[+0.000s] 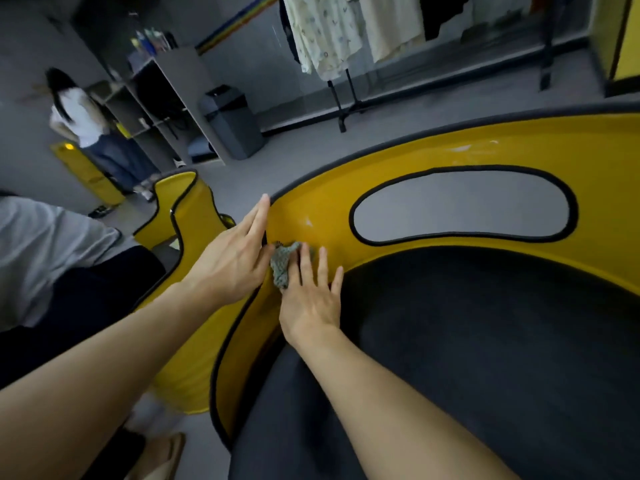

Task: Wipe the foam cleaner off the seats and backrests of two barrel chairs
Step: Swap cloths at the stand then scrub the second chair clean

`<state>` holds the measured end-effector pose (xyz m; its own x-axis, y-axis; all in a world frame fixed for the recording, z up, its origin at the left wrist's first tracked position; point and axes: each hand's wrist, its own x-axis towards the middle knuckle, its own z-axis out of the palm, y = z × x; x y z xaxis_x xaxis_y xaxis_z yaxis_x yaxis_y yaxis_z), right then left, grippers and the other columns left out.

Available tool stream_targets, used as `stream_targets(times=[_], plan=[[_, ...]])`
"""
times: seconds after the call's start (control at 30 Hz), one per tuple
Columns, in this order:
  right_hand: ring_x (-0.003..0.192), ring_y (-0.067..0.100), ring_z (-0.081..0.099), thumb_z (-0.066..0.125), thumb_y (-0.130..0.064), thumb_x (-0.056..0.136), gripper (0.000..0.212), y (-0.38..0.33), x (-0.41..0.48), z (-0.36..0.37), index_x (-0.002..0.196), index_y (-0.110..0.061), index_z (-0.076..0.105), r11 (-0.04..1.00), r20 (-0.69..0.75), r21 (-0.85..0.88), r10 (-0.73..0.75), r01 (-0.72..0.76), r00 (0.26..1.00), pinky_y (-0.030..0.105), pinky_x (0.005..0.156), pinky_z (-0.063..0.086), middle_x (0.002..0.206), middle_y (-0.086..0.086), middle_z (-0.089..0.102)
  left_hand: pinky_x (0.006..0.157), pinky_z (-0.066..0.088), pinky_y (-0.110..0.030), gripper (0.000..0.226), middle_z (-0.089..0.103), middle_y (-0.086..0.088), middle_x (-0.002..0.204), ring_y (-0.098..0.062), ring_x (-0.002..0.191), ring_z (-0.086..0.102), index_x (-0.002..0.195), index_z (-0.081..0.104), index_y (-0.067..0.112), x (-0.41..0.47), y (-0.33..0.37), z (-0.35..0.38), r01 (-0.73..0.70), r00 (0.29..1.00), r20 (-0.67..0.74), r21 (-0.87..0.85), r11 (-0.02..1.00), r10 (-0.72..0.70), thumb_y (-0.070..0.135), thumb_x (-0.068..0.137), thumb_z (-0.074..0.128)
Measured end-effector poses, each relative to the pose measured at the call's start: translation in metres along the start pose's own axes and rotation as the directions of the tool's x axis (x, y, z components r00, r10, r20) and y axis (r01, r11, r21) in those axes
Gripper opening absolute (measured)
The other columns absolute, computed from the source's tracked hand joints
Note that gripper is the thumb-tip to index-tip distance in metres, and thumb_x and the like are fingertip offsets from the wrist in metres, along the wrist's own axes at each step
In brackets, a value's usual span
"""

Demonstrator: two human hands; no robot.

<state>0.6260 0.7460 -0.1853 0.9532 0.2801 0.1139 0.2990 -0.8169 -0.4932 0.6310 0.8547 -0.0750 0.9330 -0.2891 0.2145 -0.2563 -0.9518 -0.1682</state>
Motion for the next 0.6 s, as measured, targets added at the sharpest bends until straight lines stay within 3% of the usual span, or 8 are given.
stream_targets(times=[0.07, 0.17, 0.33, 0.43, 0.5, 0.6], plan=[[0.145, 0.035, -0.036, 0.037, -0.037, 0.107, 0.074, -0.003, 0.001, -0.005, 0.159, -0.019, -0.013, 0.999, -0.001, 0.037, 0.020, -0.020, 1.000, 0.062, 0.119, -0.011, 0.160, 0.004, -0.036, 0.110, 0.042, -0.036, 0.080, 0.010, -0.005, 0.171, -0.029, 0.144, 0.041, 0.163, -0.008, 0.018, 0.002, -0.001, -0.002, 0.008, 1.000, 0.003, -0.008, 1.000, -0.008, 0.036, 0.106, 0.044], [0.144, 0.034, -0.037, 0.036, -0.036, 0.107, 0.074, -0.002, 0.005, 0.001, 0.159, -0.019, -0.014, 0.999, -0.030, 0.054, 0.010, -0.009, 0.999, 0.061, 0.120, -0.010, 0.160, 0.003, -0.036, 0.113, 0.036, -0.034, 0.078, 0.014, -0.004, 0.170, -0.026, 0.147, 0.036, 0.164, -0.002, 0.019, 0.016, -0.005, 0.005, -0.050, 0.997, -0.064, -0.012, 0.999, 0.049, 0.044, 0.105, 0.043], [0.144, 0.034, -0.037, 0.035, -0.033, 0.106, 0.075, 0.004, 0.018, 0.012, 0.159, -0.017, -0.016, 0.999, -0.192, 0.025, -0.021, 0.026, 0.981, 0.062, 0.120, -0.008, 0.162, 0.005, -0.032, 0.121, 0.022, -0.033, 0.066, 0.016, -0.002, 0.170, -0.021, 0.152, 0.027, 0.164, 0.013, 0.019, 0.049, -0.019, 0.003, -0.297, 0.939, -0.136, 0.140, 0.945, 0.315, 0.046, 0.106, 0.028], [0.147, 0.034, -0.032, 0.033, -0.033, 0.105, 0.076, 0.007, 0.034, 0.002, 0.158, -0.018, -0.019, 0.999, -0.324, 0.045, 0.026, -0.012, 0.946, 0.063, 0.120, -0.005, 0.165, 0.006, -0.025, 0.124, 0.024, -0.036, 0.065, 0.018, -0.008, 0.169, -0.022, 0.153, 0.026, 0.163, 0.015, 0.012, 0.070, -0.016, 0.006, -0.396, 0.895, -0.157, 0.152, 0.906, 0.418, 0.040, 0.107, 0.031], [0.151, 0.036, -0.020, 0.039, -0.028, 0.102, 0.076, 0.005, 0.038, 0.008, 0.160, -0.015, -0.008, 0.999, -0.381, 0.027, 0.028, -0.019, 0.924, 0.064, 0.121, 0.003, 0.168, 0.009, -0.012, 0.123, 0.028, -0.039, 0.064, 0.023, -0.012, 0.167, -0.023, 0.152, 0.028, 0.161, 0.019, 0.006, 0.082, -0.013, 0.010, -0.439, 0.870, -0.192, 0.120, 0.890, 0.455, 0.035, 0.107, 0.035], [0.153, 0.040, 0.007, 0.046, -0.019, 0.096, 0.068, 0.002, 0.032, 0.034, 0.158, -0.006, 0.024, 0.999, -0.425, 0.008, 0.052, -0.053, 0.904, 0.067, 0.117, 0.020, 0.166, 0.013, 0.017, 0.121, 0.030, -0.037, 0.062, 0.032, -0.015, 0.164, -0.024, 0.150, 0.033, 0.159, 0.027, 0.002, 0.090, -0.018, 0.017, -0.470, 0.844, -0.252, 0.075, 0.879, 0.473, 0.031, 0.106, 0.041]])
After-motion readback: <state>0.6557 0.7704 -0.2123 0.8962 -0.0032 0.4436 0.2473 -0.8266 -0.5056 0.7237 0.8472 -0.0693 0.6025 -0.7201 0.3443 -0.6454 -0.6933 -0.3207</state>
